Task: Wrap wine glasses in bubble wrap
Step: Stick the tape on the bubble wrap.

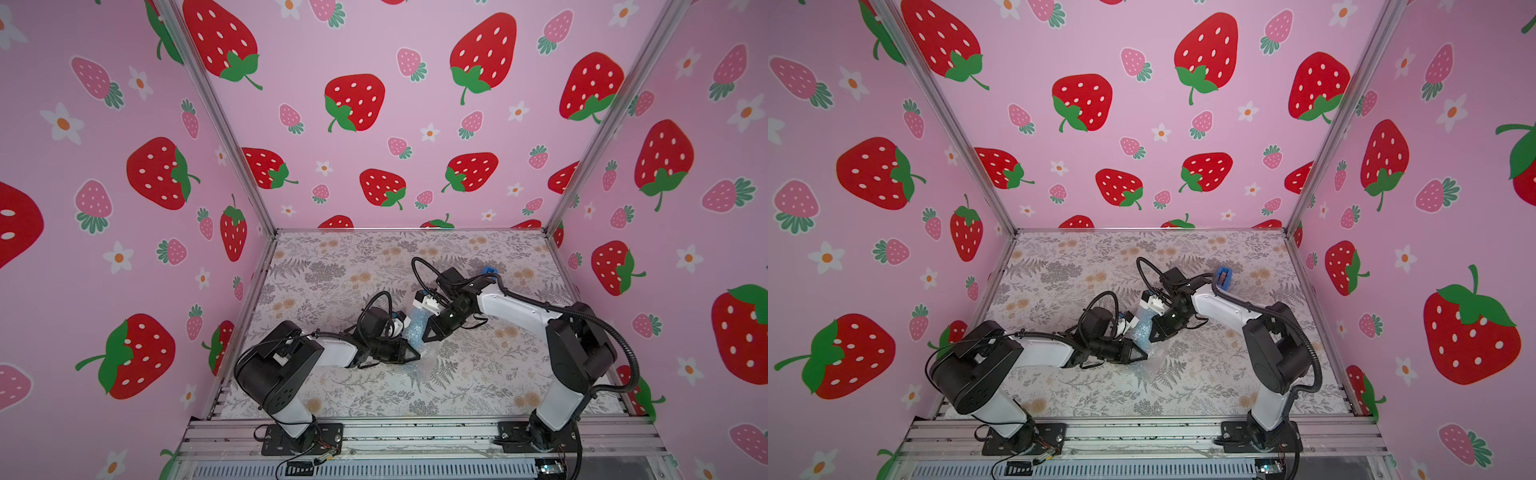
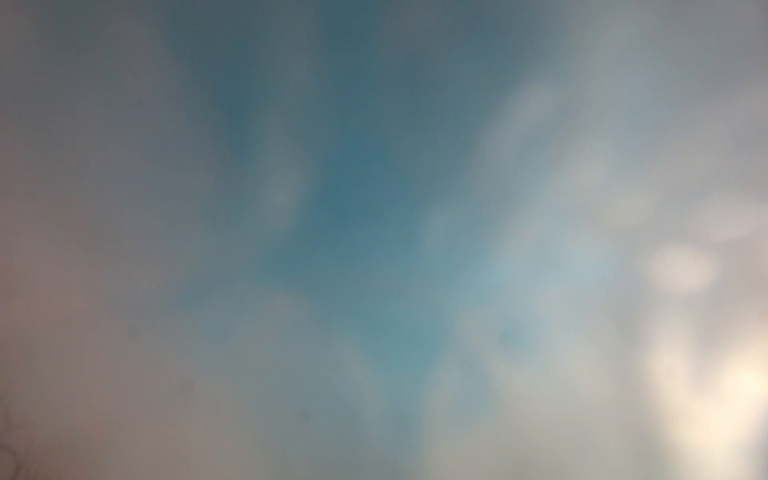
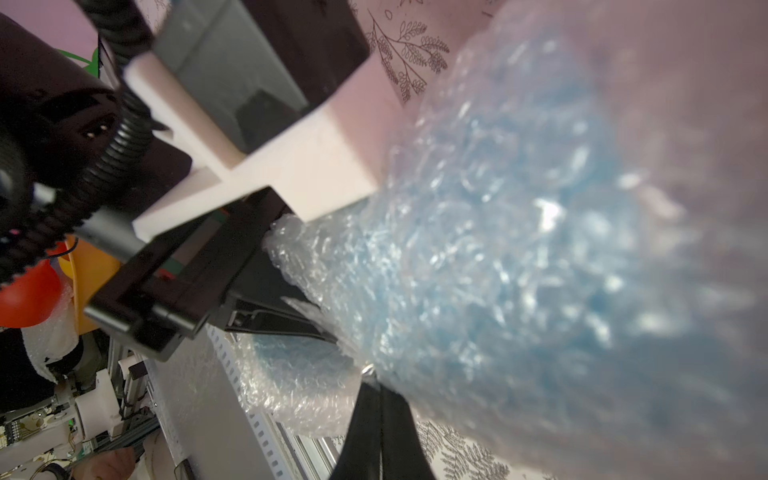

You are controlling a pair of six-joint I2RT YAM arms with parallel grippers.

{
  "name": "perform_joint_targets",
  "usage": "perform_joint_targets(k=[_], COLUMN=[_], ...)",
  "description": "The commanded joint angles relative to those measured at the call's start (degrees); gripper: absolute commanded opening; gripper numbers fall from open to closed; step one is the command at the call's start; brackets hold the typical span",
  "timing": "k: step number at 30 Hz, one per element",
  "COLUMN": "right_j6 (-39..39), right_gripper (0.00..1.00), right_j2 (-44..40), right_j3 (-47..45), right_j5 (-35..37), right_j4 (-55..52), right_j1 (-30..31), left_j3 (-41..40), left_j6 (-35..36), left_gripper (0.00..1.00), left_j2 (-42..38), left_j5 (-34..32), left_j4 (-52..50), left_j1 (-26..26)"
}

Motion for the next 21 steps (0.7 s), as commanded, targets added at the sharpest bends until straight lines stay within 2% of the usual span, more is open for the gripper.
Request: perform_joint_targets(k=[1,11,13,17,21], right_j6=[0.64,3.37,3.59,3.64,4.12], right_gripper=[0.0,0.01,0.05,0.18,0.24], right_j2=[1.4,3.11,3.01,2.22,1.88], right_j3=[1.89,3.21,3.43,3.69,4.39], right_j5=[0.44,0.92,0.27,0.82,1.84], right_j4=[-1.92,-2.96,-2.84,-2.92,-3.88], right_j1=[0.31,0.3,0.3,0.3,0.21], left_j3=[0.07,0.14,0.3,0.49,0.48], left_j6=[0.95,0.81,0.68,0.72,0.72], left_gripper=[0.03,0.02,0.02,0.02,0.02], left_j2=[-0.63,-0.55,-0.46,-0.25,-0.28], left_j5=[1.66,1.74,1.71,1.77,1.9], left_j4=[0.29,0.65,0.72,0.72,0.74], left_j1=[-0.08,-0.25,-0.34,-0.39,-0.43])
